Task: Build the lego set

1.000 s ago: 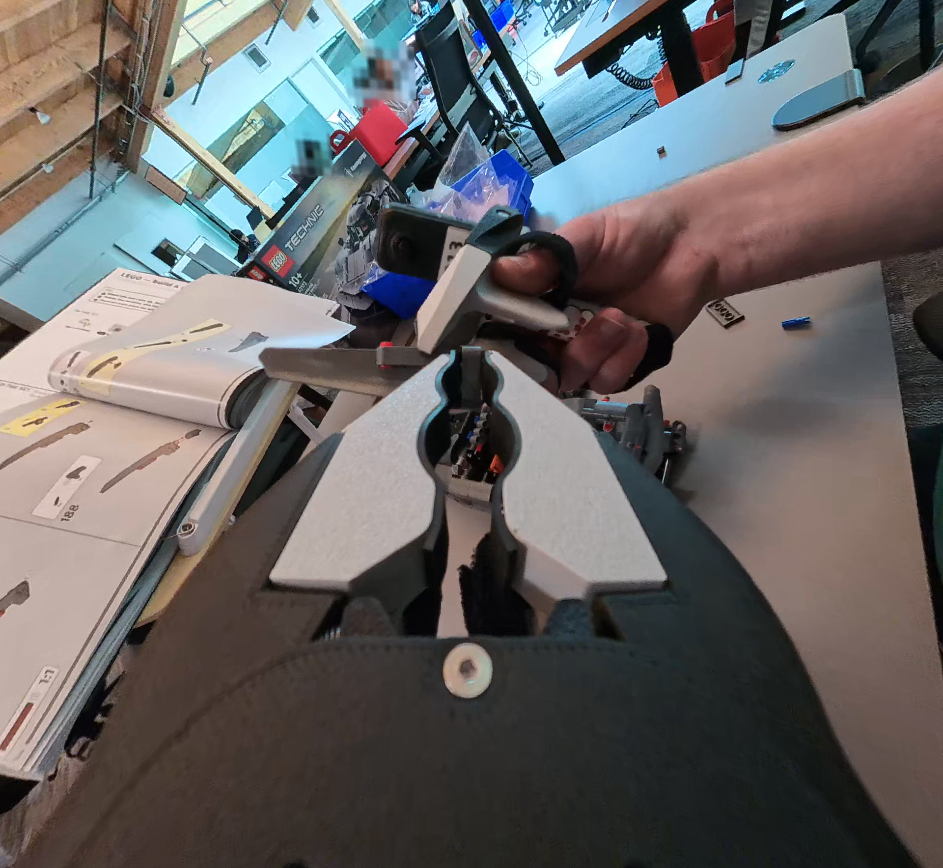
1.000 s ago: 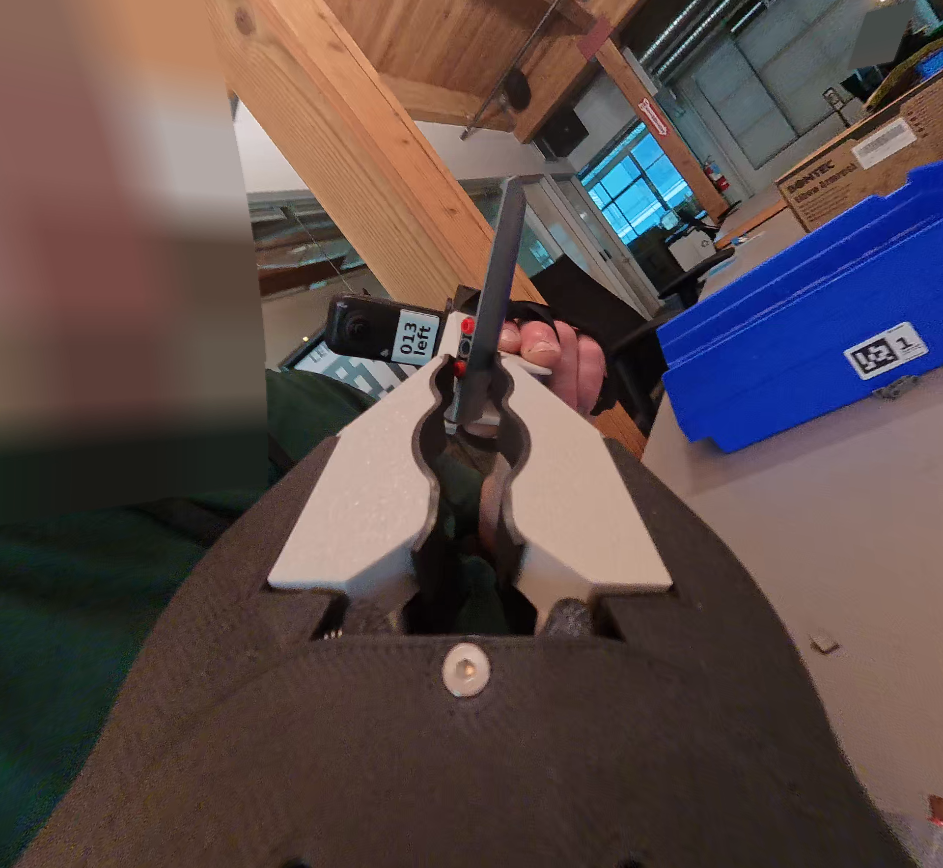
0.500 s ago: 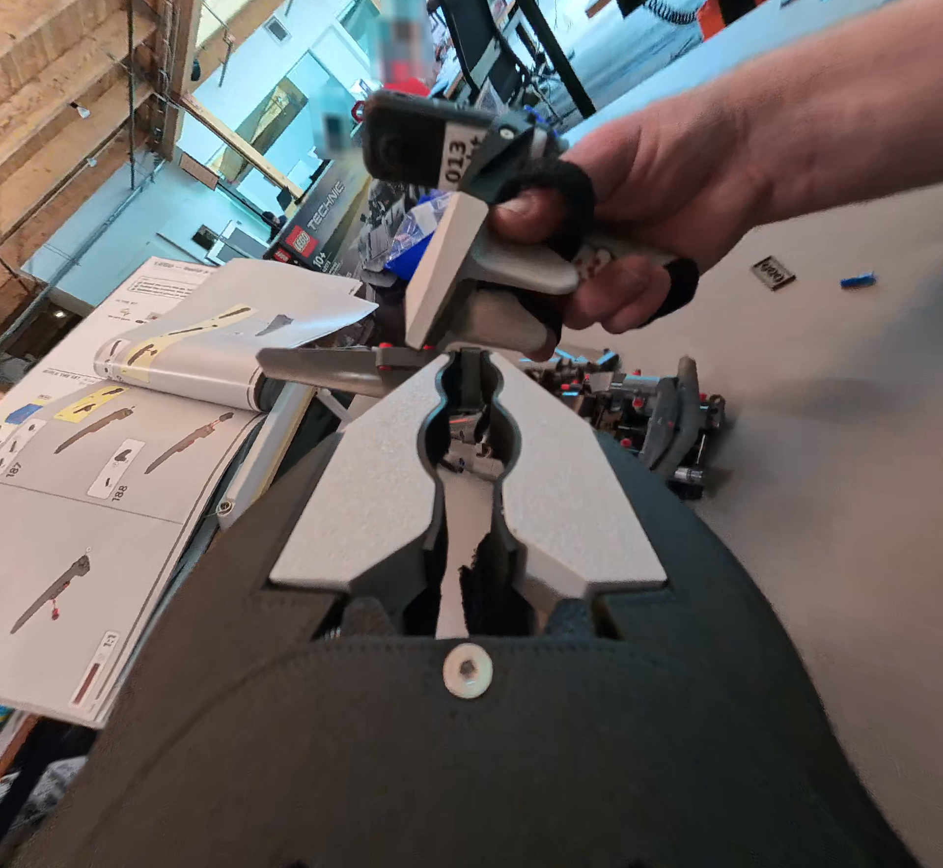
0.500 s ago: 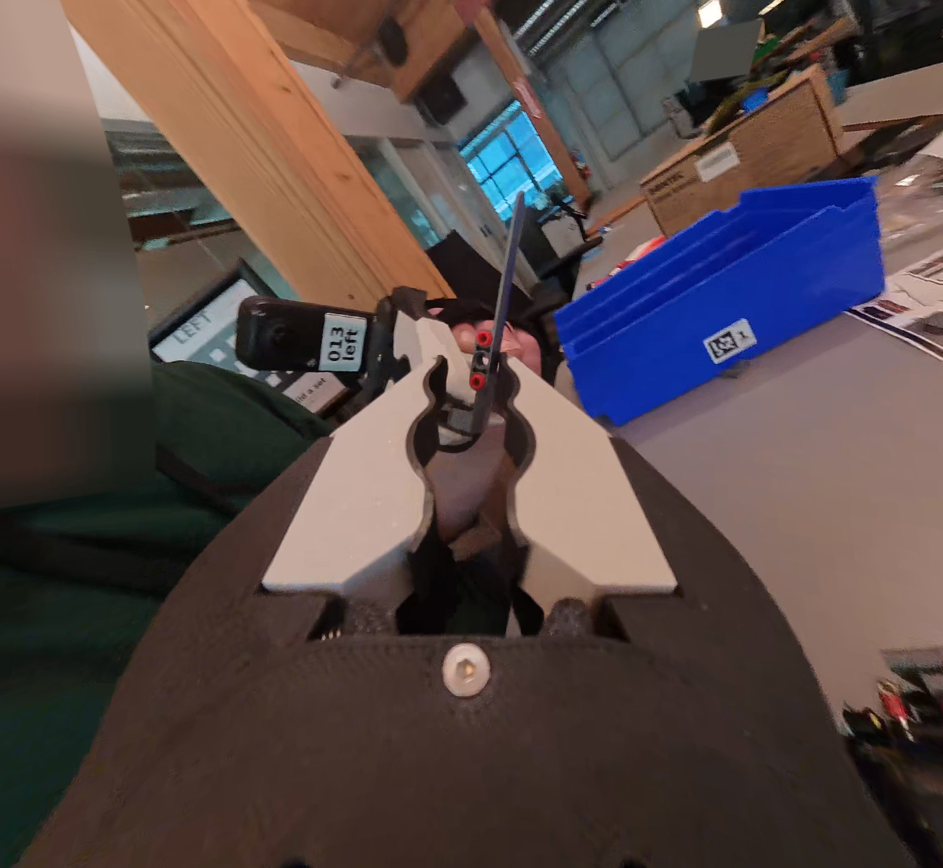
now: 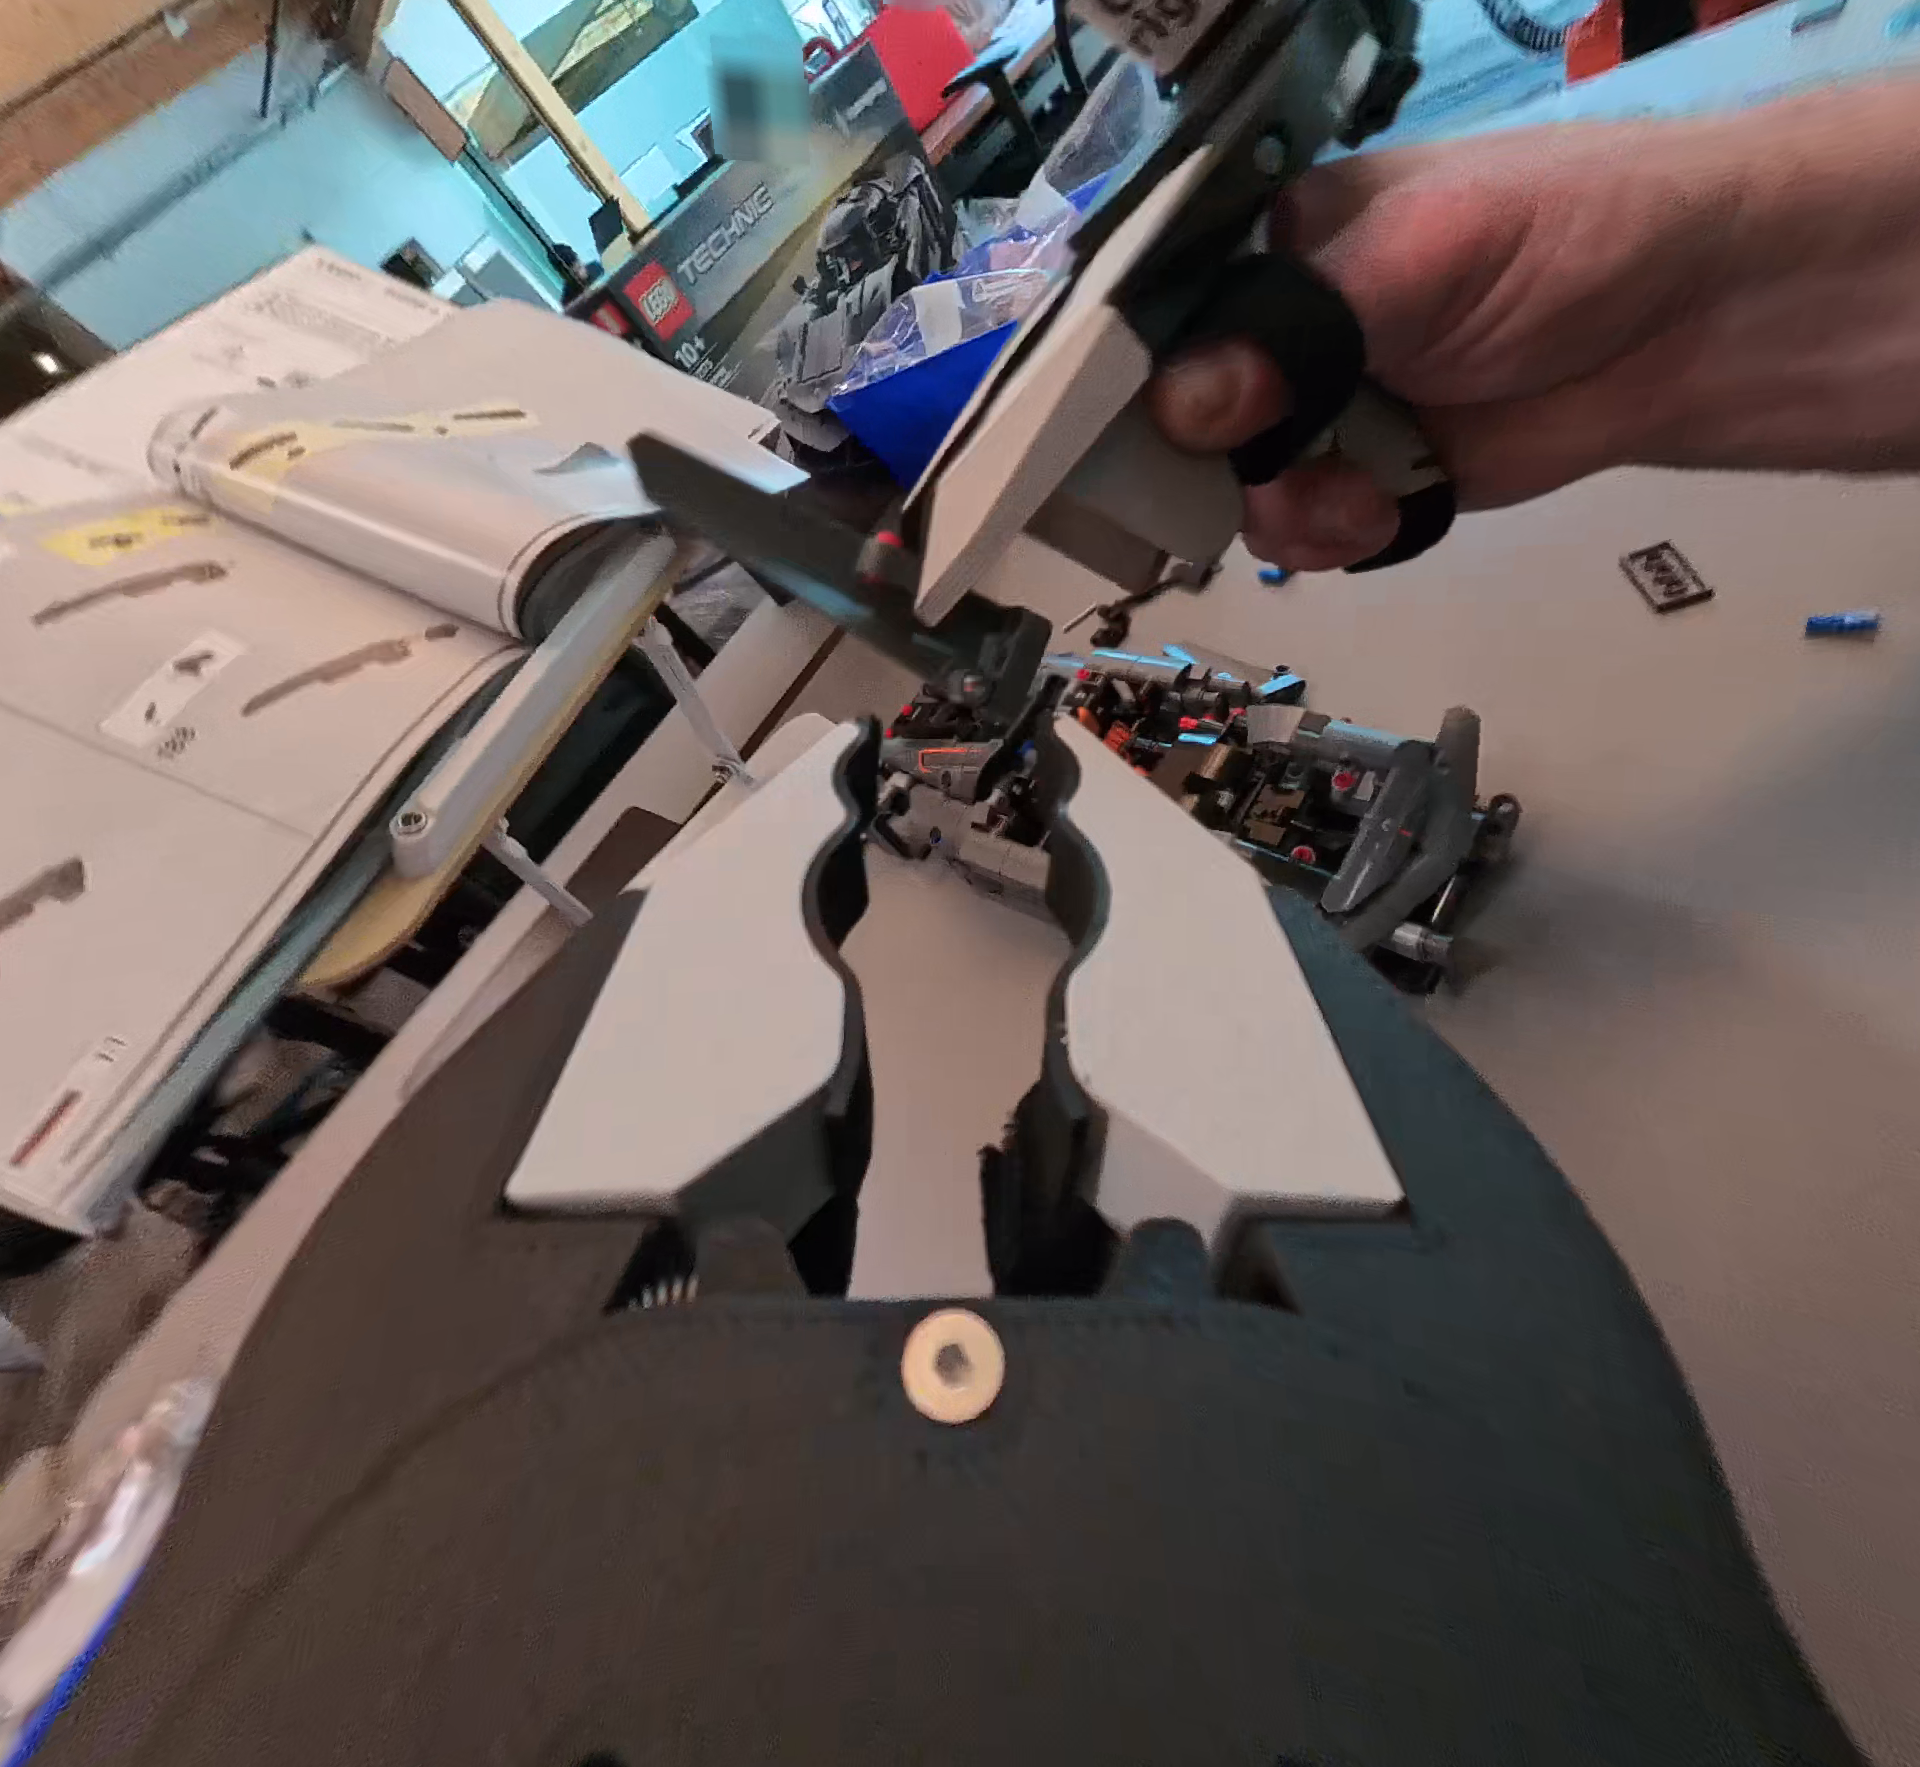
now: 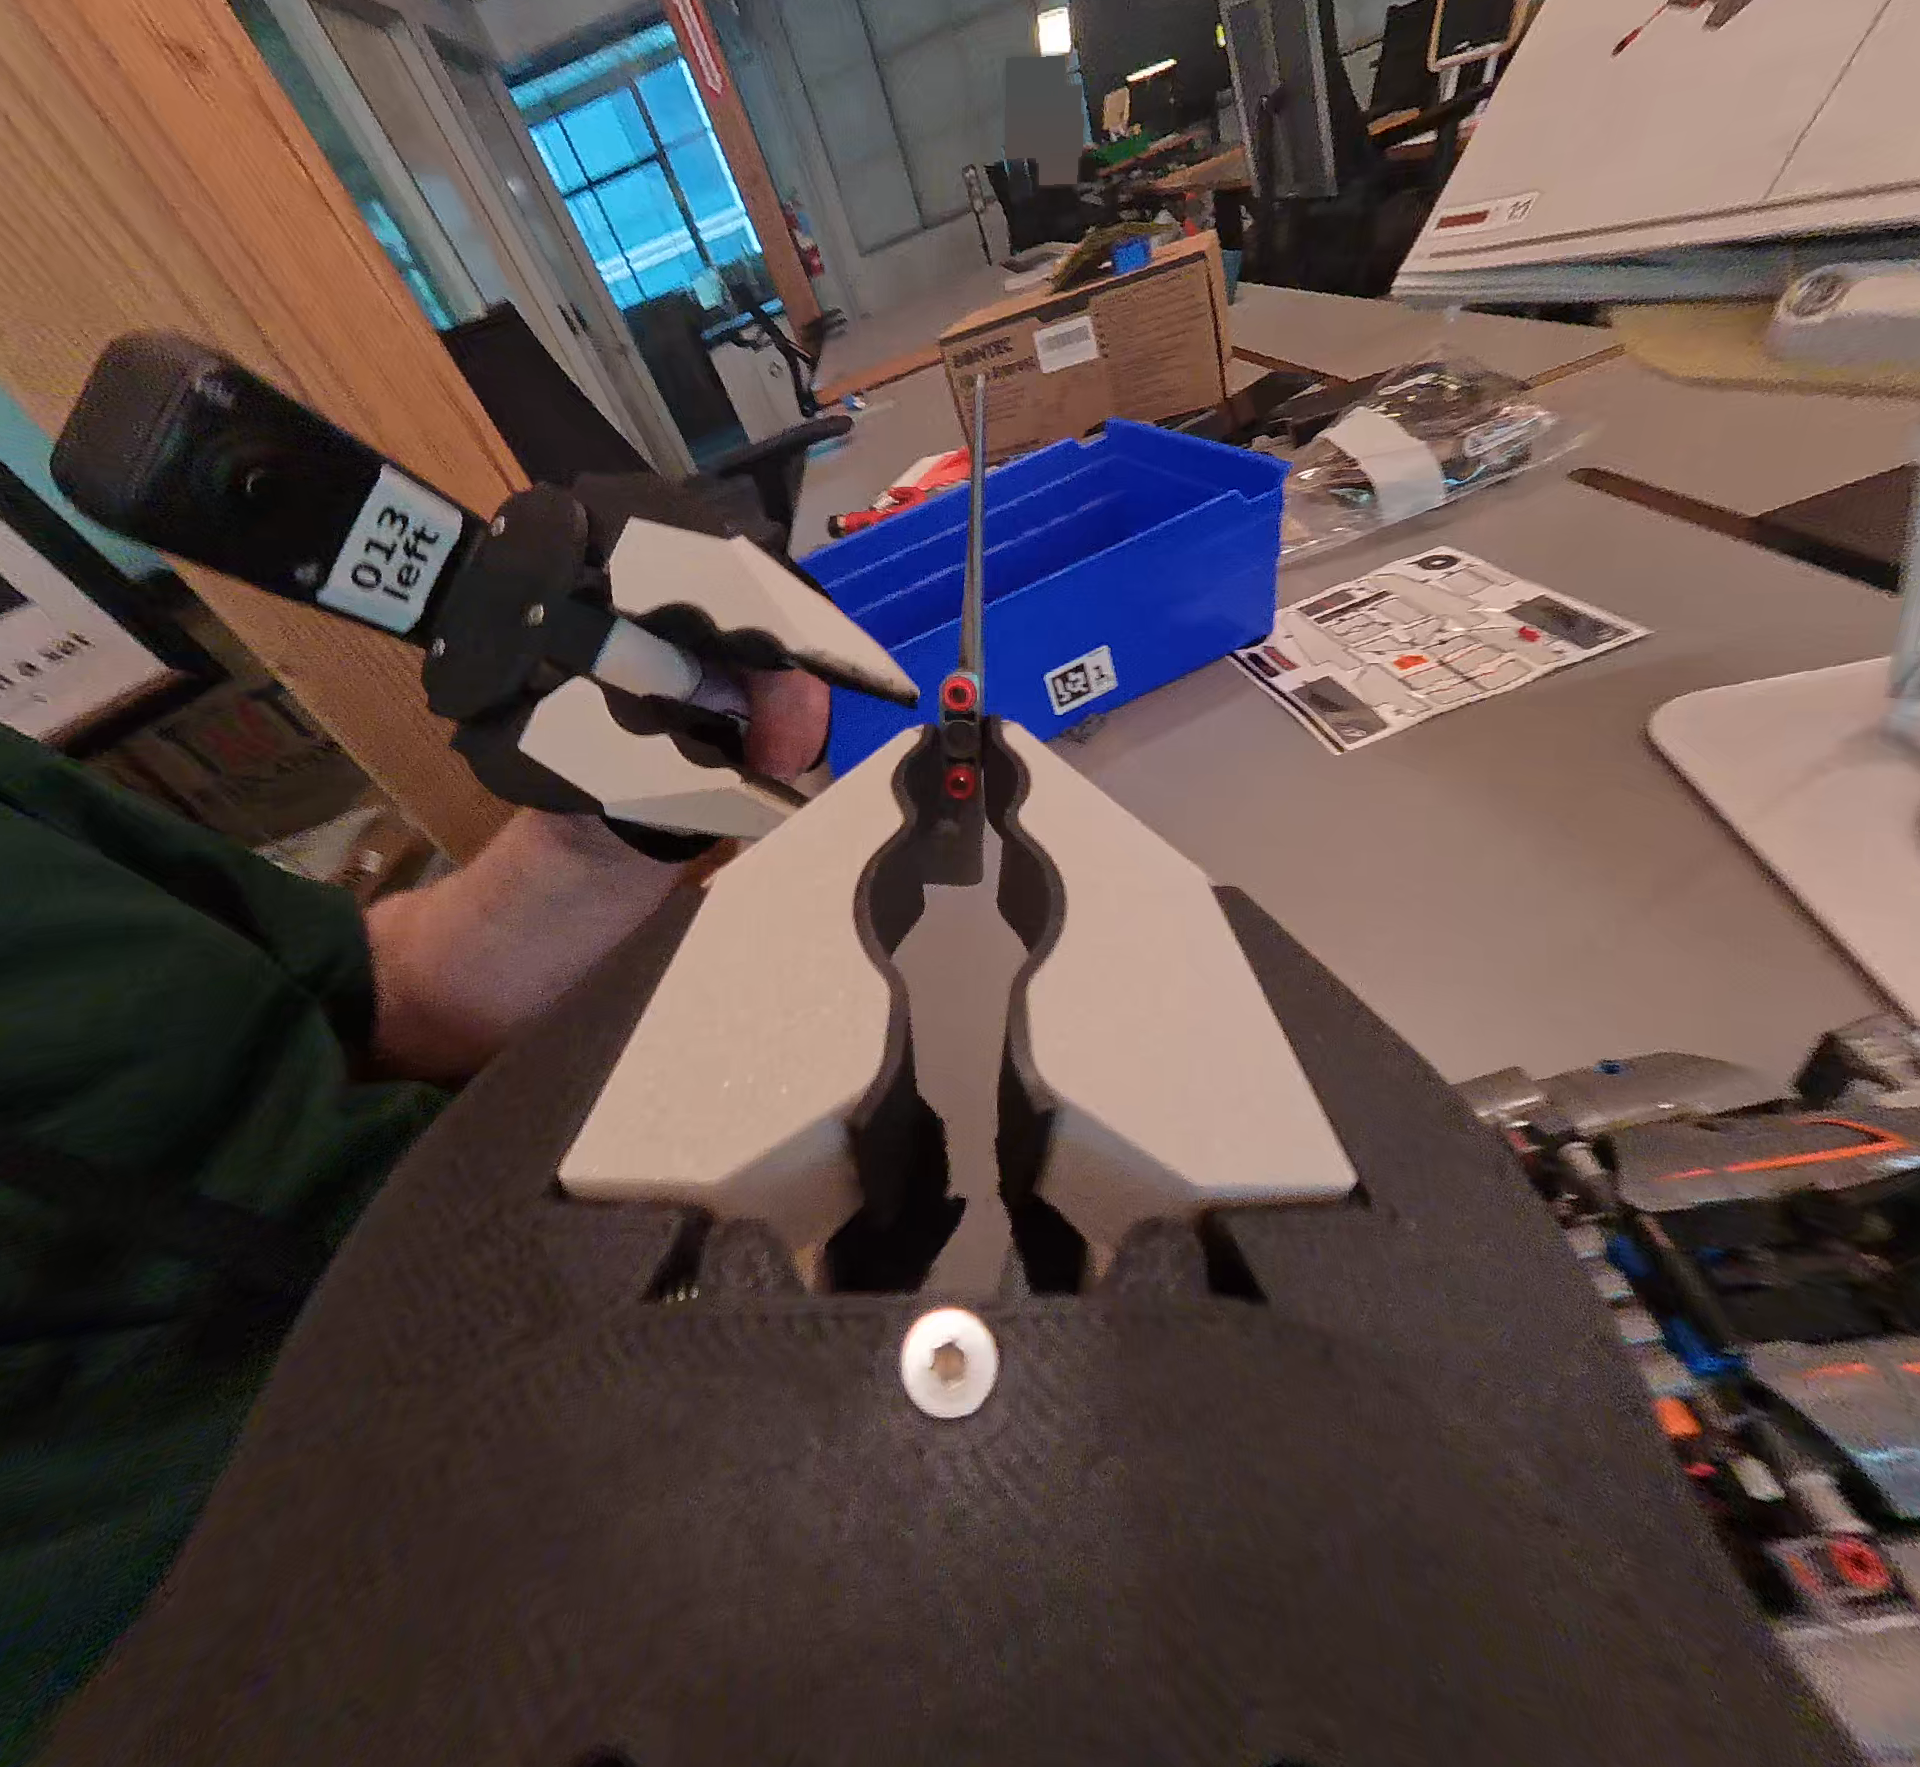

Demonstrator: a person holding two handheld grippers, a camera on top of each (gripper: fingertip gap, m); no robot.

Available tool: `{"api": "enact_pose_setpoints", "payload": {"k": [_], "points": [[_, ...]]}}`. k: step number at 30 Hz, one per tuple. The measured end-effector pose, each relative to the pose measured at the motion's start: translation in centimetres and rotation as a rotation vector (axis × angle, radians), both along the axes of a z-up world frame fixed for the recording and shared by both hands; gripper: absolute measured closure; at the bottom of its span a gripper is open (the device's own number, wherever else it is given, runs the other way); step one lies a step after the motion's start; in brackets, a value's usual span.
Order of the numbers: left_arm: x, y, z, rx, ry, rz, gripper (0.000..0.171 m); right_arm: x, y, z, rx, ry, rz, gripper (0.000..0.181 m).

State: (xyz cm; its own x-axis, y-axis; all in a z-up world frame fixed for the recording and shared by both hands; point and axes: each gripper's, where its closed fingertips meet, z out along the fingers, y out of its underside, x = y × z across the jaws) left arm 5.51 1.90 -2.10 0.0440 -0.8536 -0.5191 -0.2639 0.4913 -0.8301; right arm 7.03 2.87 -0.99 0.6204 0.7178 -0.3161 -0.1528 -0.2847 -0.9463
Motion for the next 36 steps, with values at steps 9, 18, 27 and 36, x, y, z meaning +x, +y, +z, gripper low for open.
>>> {"api": "enact_pose_setpoints", "payload": {"k": [9,18,27,36], "points": [[-0.1,3.8,2.7,-0.473,-0.157,0.017,0.124,2.0,1.7,-0.7,0.281,-0.730,-0.242,0.176],[1.8,3.1,1.2,-0.825,-0.172,-0.130,0.135,0.8,2.1,-2.0,0.468,-1.096,-0.257,0.176],[2.0,3.5,0.9,-0.915,-0.231,-0.179,0.157,0.1,2.6,-2.0,0.498,-1.081,-0.263,0.176],[1.8,4.2,0.9,-0.945,-0.272,-0.185,0.152,0.3,3.5,-1.8,0.513,-1.133,-0.302,0.176]]}}
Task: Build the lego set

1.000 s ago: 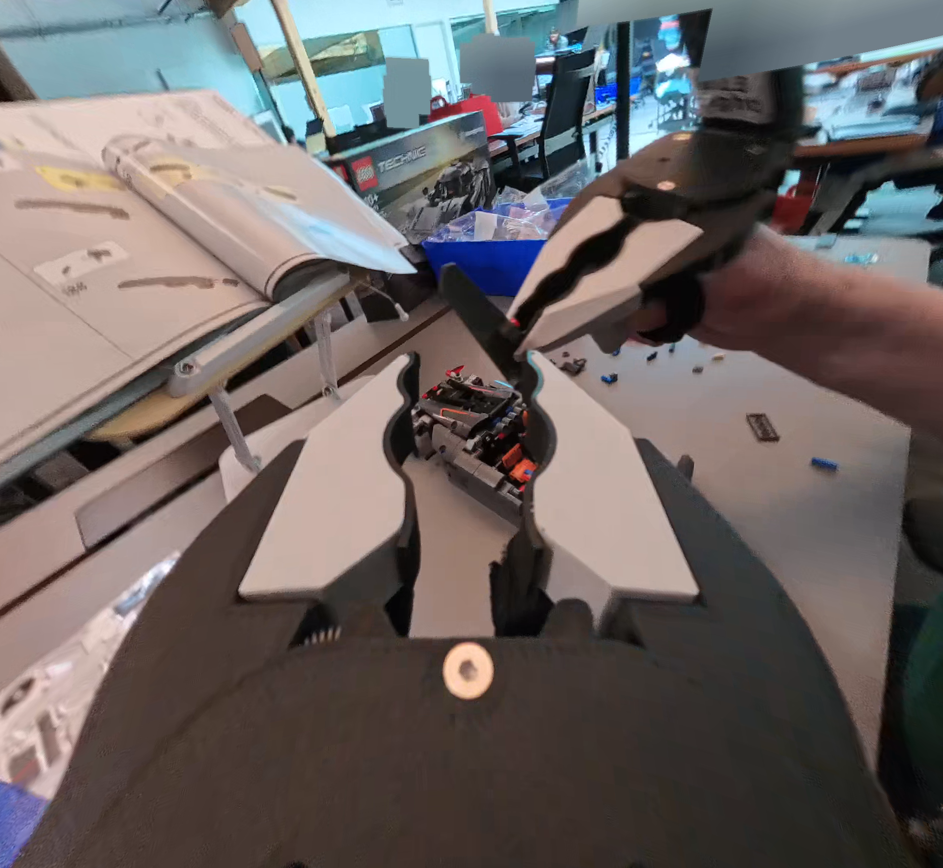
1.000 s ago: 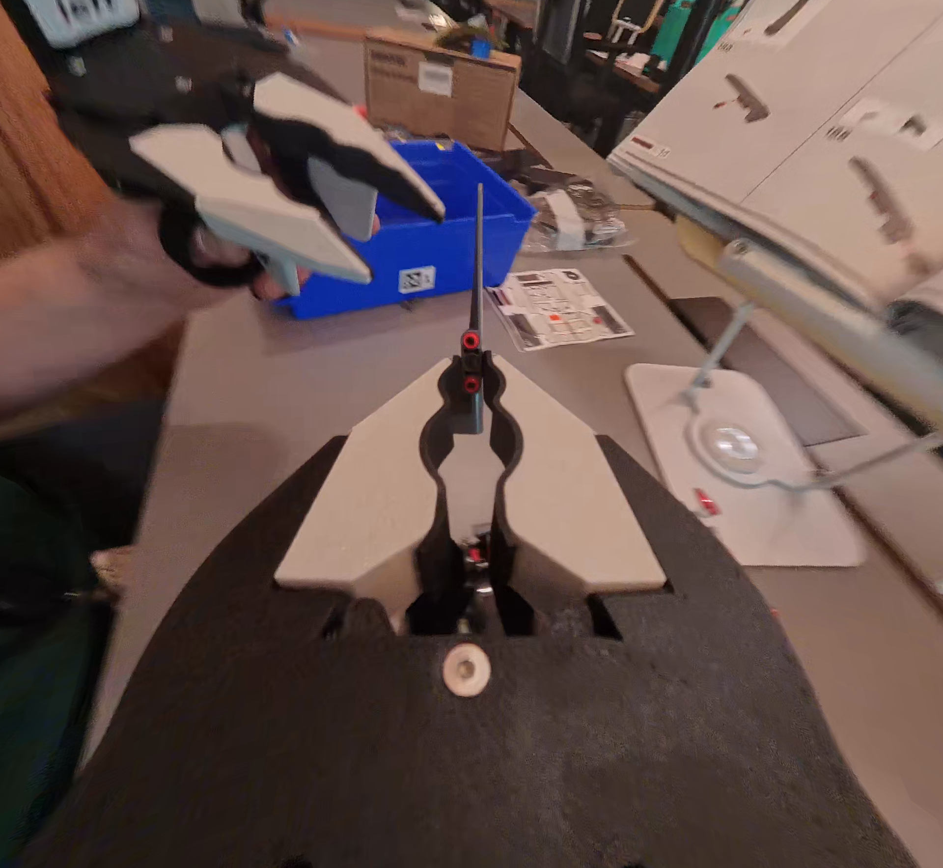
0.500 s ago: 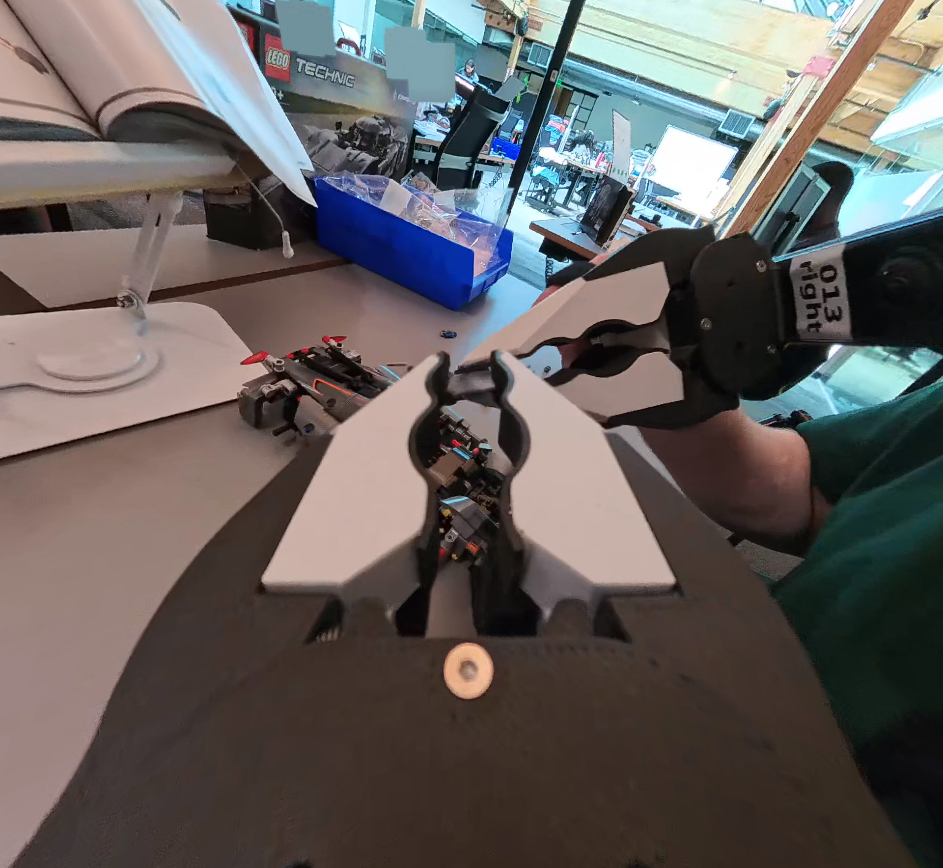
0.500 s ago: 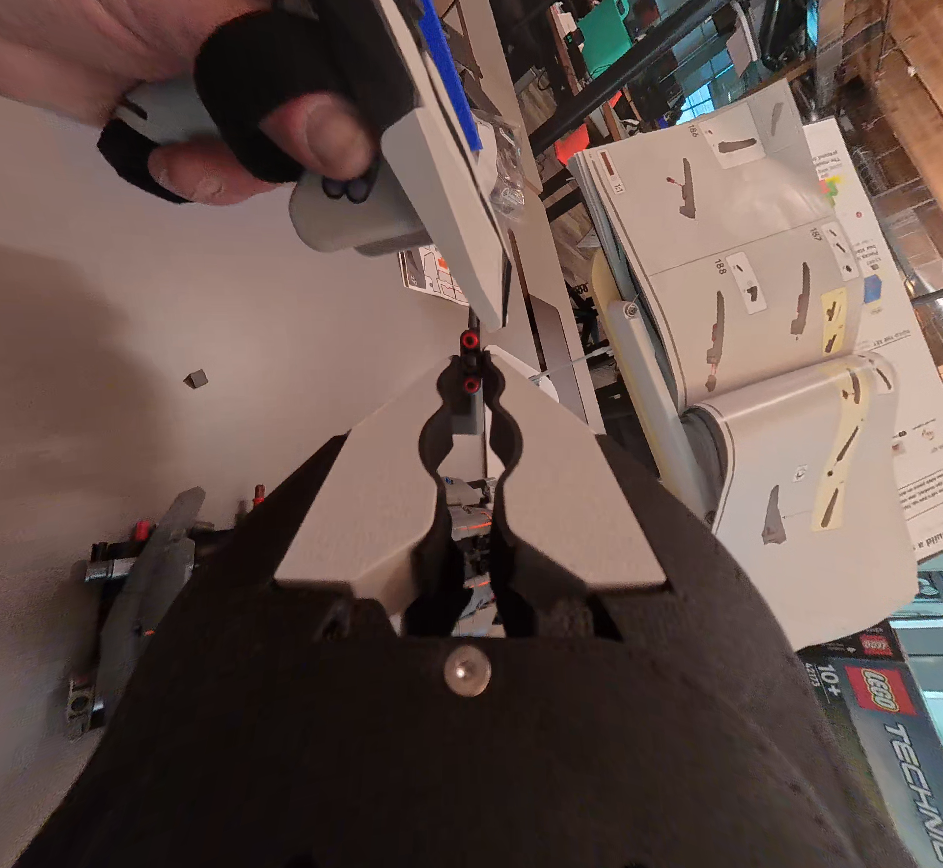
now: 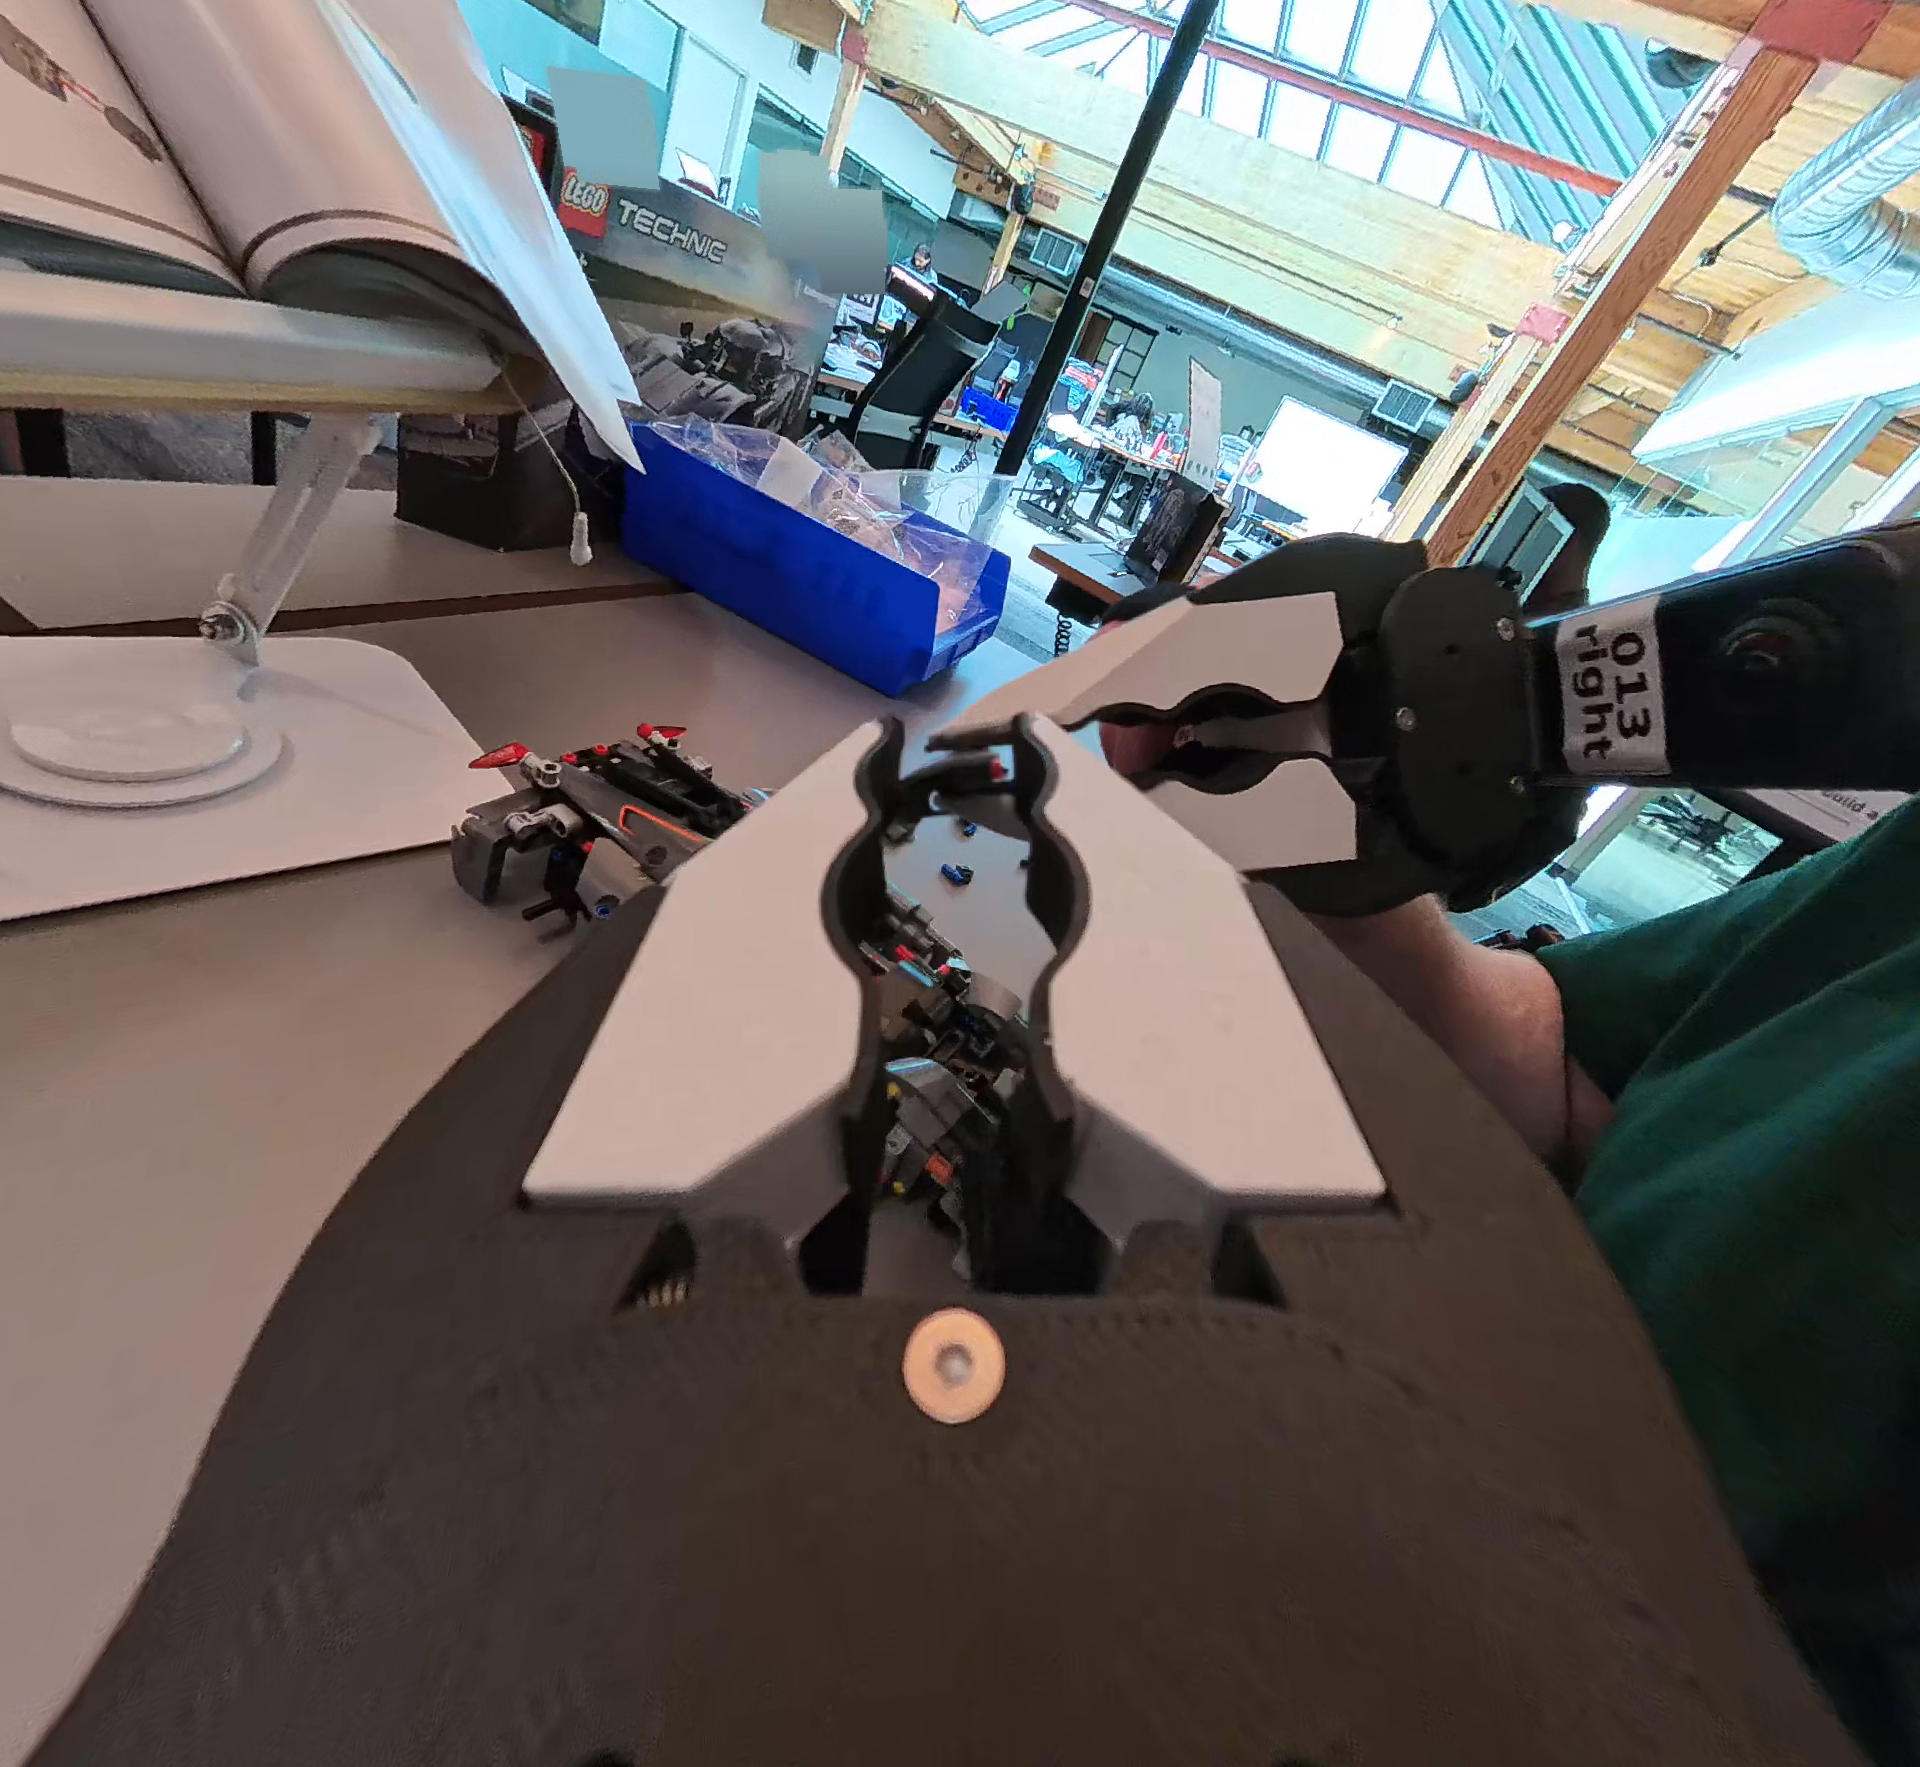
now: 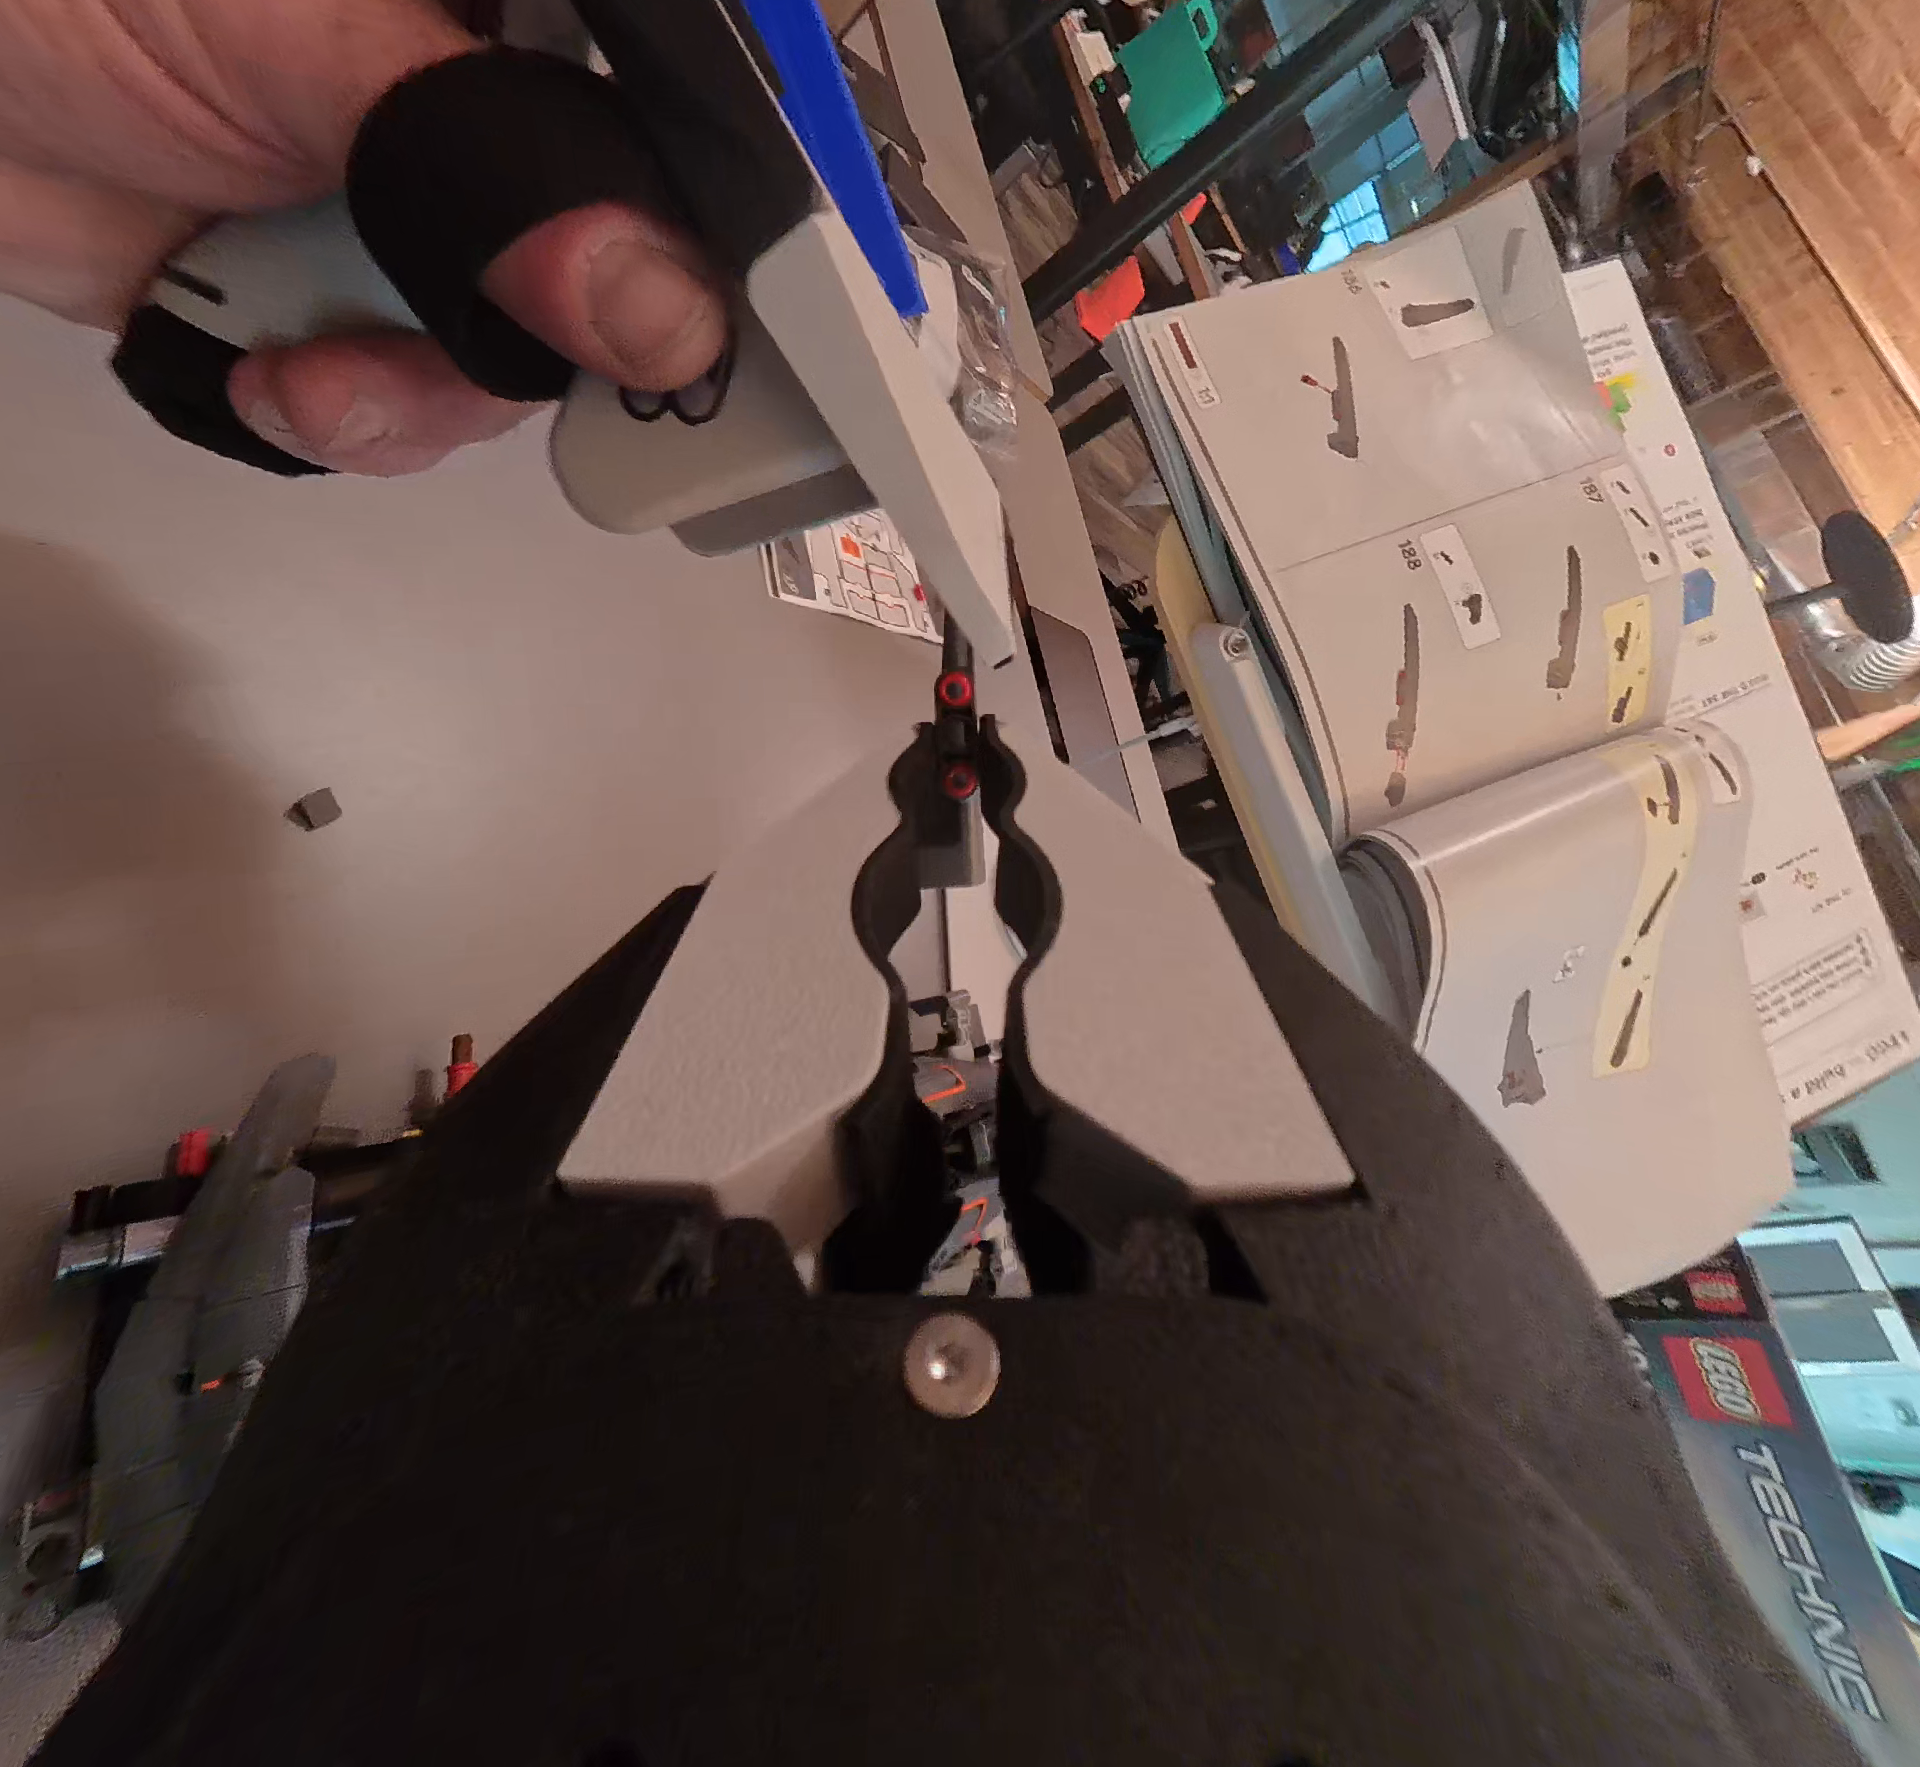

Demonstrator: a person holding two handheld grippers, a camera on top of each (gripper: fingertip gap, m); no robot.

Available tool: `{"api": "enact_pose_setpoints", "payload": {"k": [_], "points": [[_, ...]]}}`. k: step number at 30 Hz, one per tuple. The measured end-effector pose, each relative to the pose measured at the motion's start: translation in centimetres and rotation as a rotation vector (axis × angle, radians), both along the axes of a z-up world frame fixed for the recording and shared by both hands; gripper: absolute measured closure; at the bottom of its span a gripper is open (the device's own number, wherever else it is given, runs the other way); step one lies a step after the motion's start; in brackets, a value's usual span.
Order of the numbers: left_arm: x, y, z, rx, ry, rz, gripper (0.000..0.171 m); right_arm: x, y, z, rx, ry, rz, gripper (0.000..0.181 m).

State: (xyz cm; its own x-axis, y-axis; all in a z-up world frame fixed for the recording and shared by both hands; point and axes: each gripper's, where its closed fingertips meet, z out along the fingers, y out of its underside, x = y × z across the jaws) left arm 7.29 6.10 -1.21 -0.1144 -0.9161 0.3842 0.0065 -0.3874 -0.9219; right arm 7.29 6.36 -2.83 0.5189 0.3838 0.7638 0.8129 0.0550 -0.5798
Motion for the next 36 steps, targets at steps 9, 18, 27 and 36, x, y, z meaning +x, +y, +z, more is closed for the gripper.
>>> {"api": "enact_pose_setpoints", "payload": {"k": [9,18,27,36], "points": [[0.3,0.2,-0.3,-0.065,-0.015,-0.030,0.156,-0.2,0.2,0.1,0.012,0.018,0.001,0.175],[0.6,0.7,1.0,-0.189,-0.127,-0.093,0.156,2.1,0.0,0.6,0.011,0.114,-0.027,0.160],[1.3,0.8,1.1,-0.292,-0.177,-0.144,0.156,3.3,-1.0,1.1,-0.007,0.218,-0.001,0.151],[1.6,0.2,0.3,-0.301,-0.150,-0.174,0.156,2.6,-0.8,-0.1,-0.035,0.166,0.017,0.166]]}}
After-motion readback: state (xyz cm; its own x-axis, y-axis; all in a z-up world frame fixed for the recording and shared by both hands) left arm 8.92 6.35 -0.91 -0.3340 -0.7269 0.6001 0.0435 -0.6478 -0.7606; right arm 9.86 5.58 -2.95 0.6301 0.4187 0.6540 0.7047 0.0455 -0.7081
